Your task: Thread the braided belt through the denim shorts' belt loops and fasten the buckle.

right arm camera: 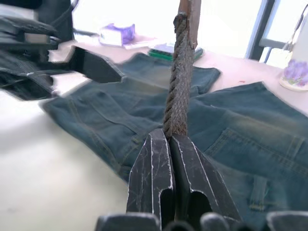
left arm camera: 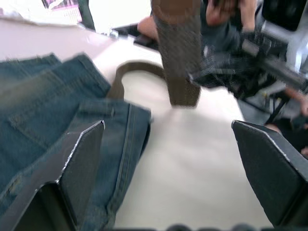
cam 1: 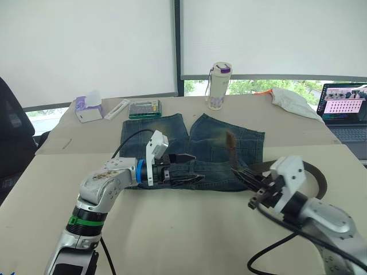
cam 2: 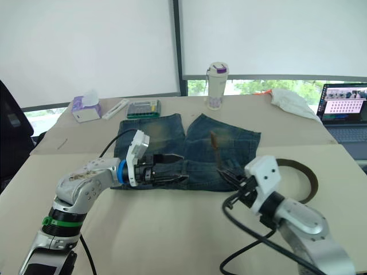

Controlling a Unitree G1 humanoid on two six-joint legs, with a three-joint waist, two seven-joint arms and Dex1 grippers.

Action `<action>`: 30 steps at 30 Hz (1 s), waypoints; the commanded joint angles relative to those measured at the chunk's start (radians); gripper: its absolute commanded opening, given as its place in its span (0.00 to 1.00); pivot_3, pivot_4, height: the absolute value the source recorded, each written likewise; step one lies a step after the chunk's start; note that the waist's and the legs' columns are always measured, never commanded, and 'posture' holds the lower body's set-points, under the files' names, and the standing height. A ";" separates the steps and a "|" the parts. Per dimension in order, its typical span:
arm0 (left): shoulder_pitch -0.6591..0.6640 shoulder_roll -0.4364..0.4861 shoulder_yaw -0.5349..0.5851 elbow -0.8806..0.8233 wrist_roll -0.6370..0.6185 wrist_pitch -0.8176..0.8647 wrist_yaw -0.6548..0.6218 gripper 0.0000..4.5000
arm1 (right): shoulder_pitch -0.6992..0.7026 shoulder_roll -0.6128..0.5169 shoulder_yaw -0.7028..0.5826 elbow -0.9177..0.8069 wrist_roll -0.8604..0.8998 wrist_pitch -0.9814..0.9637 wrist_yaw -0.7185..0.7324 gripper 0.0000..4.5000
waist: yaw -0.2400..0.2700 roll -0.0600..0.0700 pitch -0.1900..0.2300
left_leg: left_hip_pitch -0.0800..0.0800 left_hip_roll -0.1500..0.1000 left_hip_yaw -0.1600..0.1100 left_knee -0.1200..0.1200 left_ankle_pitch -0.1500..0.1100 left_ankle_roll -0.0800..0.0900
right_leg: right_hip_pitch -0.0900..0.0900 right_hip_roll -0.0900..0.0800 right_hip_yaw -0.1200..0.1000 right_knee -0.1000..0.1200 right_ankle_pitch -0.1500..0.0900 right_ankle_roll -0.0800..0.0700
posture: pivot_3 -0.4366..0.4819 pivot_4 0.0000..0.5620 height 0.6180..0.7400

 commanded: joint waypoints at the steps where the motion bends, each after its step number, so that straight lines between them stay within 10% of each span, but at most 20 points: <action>1: -0.078 -0.037 0.065 0.004 -0.126 0.107 0.045 1.00 | -0.002 -0.082 -0.048 -0.032 0.162 0.035 0.069 0.01 | -0.001 0.000 0.000 | 0.000 0.000 0.000 0.000 0.000 0.000 | 0.000 0.000 0.000 0.000 0.000 0.000 | 0.48 0.27 1.00; 10: -0.143 -0.025 0.004 0.041 -0.154 0.157 -0.061 1.00 | -0.032 -0.250 -0.002 -0.018 0.352 0.056 0.096 0.01 | -0.009 -0.002 0.001 | 0.000 0.001 0.001 0.000 0.000 0.000 | 0.001 0.001 0.000 -0.001 0.000 0.000 | 0.48 0.27 1.00; 24: -0.171 -0.009 -0.077 0.086 -0.126 0.103 -0.233 0.01 | -0.020 -0.309 0.010 0.001 0.448 0.057 -0.073 0.00 | 0.001 -0.003 0.002 | -0.001 0.001 0.001 0.000 0.000 0.001 | 0.001 0.000 0.000 -0.003 0.000 0.000 | 0.48 0.27 1.00; 30: -0.190 -0.124 -0.005 0.202 -0.094 0.144 0.000 0.00 | 0.157 -0.314 -0.286 -0.080 0.516 0.026 -0.221 0.46 | 0.025 -0.007 0.004 | -0.001 0.000 0.001 0.001 -0.001 0.001 | 0.001 0.000 0.000 -0.003 0.000 0.000 | 0.48 0.27 1.00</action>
